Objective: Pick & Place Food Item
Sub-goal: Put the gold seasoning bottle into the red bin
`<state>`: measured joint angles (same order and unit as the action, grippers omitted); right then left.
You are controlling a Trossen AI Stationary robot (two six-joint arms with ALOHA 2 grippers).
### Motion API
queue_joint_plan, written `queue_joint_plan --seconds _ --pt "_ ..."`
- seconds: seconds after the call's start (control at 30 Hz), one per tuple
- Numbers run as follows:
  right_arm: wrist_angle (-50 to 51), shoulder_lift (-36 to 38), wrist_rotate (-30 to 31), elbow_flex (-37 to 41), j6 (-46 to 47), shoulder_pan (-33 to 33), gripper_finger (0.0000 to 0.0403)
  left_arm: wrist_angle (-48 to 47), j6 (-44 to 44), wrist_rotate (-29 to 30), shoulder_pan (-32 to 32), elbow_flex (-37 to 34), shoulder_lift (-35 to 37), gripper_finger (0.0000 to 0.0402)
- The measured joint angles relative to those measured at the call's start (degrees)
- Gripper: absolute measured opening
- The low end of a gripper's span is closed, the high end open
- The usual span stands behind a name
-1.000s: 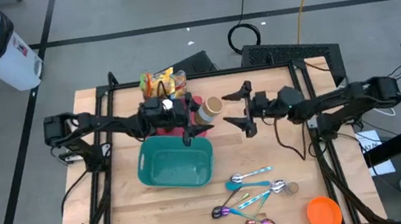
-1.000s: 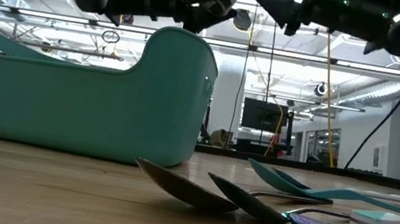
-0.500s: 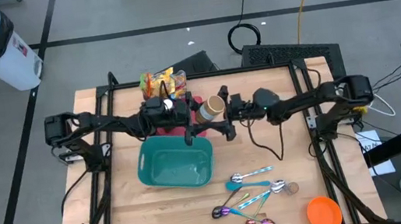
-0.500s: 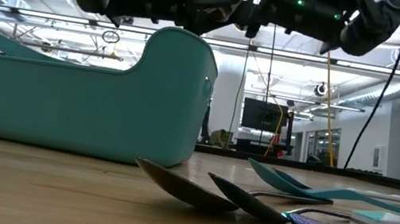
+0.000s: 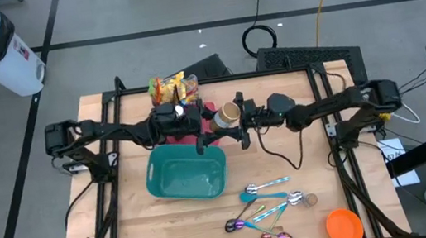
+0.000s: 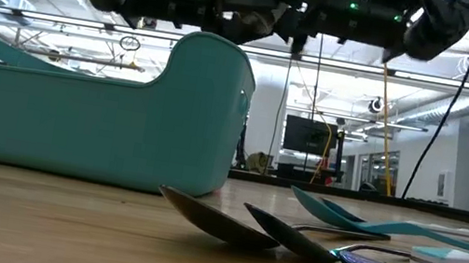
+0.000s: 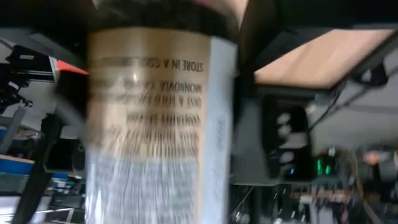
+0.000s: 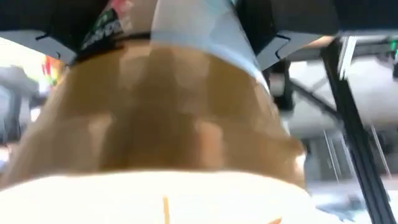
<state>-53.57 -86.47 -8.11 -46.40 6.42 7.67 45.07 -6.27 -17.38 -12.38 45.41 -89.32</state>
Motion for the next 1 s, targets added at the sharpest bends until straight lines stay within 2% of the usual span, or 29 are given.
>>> queue_joint_plan --seconds 0.1,0.23,0.3,0.37,0.47,0.6,0.77,0.87,1.0 --pt "13.3 6.8 0.5 0.1 -1.1 0.8 0.0269 -7.6 -1.4 0.6 -0.3 0.0 3.9 0.0355" --pt "32.0 14.9 7.1 0.1 -4.7 0.6 0.0269 -17.5 -0.2 1.7 -0.4 0.2 10.5 0.0384" --pt "38.9 16.5 11.2 0.1 -5.0 -0.2 0.0269 -23.8 -0.2 1.7 -0.7 2.5 13.1 0.039" --pt "43.8 16.7 14.4 0.1 -4.8 -1.2 0.0269 -33.5 -0.3 1.6 -0.9 7.9 13.9 0.0392" --pt "45.2 14.7 16.9 0.1 -4.2 -2.7 0.0269 -52.9 3.9 1.9 -0.5 18.5 11.8 0.0393" --pt "44.3 11.2 19.6 0.1 -4.5 -4.5 0.0269 -66.8 8.7 3.4 2.2 30.3 5.0 0.0394" --pt "41.3 8.7 21.5 0.0 -4.5 -5.9 0.0269 -70.6 13.7 5.7 4.7 38.2 -3.2 0.0394" --pt "42.4 8.6 21.8 0.3 -4.3 -6.7 0.0269 -69.5 15.8 8.7 5.6 39.9 -6.6 0.0394" --pt "42.2 8.6 22.3 0.2 -3.6 -7.6 0.0269 -68.3 16.7 15.5 6.2 40.8 -8.2 0.0394"
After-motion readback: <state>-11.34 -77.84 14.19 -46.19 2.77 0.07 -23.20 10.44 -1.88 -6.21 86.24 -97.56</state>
